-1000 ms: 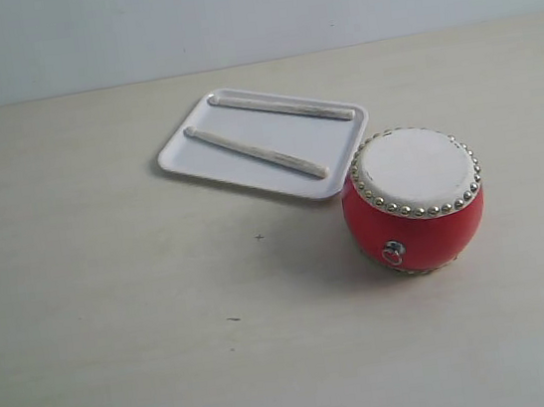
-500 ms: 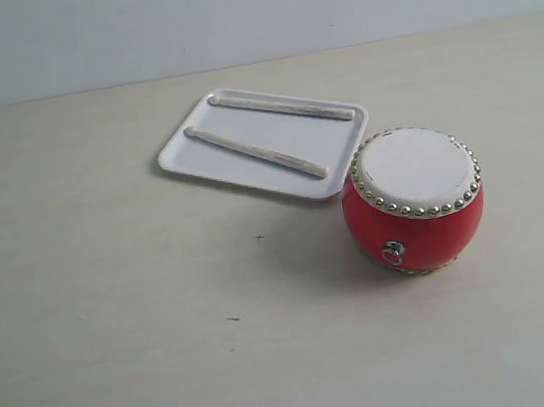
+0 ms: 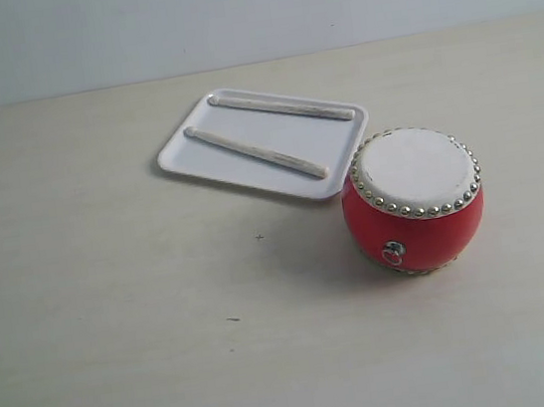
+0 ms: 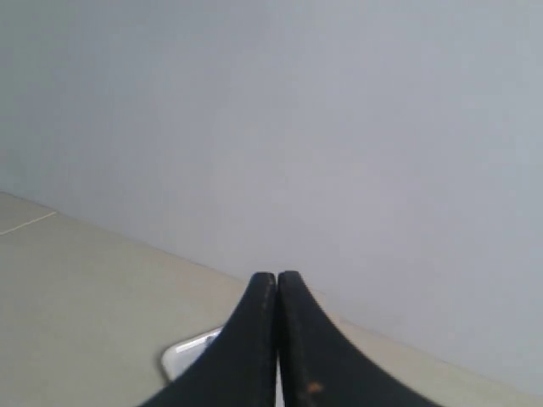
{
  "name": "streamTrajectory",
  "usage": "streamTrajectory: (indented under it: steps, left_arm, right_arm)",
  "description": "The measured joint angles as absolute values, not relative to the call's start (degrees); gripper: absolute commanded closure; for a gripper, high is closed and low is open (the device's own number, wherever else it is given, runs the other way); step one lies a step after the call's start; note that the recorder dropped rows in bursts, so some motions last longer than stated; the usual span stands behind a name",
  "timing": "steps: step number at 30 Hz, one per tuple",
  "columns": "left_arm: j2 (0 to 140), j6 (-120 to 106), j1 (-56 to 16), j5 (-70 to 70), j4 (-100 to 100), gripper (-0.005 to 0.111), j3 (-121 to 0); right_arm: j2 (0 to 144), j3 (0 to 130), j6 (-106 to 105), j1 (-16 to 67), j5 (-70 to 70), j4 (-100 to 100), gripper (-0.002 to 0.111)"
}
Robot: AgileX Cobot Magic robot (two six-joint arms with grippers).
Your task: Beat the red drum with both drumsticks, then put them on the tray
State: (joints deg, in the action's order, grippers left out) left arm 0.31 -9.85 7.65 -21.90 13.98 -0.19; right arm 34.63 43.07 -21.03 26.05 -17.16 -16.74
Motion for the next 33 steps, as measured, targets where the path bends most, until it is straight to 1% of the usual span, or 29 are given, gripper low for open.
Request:
streamTrajectory:
  steps: [5,12,16,27,33]
  left_arm:
    - [0.31,-9.85,7.65,-21.9,13.98,0.107,-0.19]
    - [0.31,-9.85,7.65,-21.9,13.98,0.107,-0.19]
    - [0.31,-9.85,7.65,-21.9,13.98,0.107,-0.19]
    - [0.31,-9.73,7.65,-21.86,13.98,0.107,-0.19]
    - [0.31,-9.73,7.65,-21.86,13.98,0.107,-0.19]
  right_arm:
    - [23.96,41.4,-23.18,22.2,-19.14,-11.63,0.108]
    - [7.77,31.74,-23.41,9.79,-19.45,-9.72,0.108]
    - [0.85,26.37,-23.41,5.51,-19.69,-9.49,0.108]
    - [0.64,21.61,-21.24,4.64,-20.75,-9.88,0.108]
    - [0.64,17.51,-20.78,4.64,-18.1,-9.99,0.108]
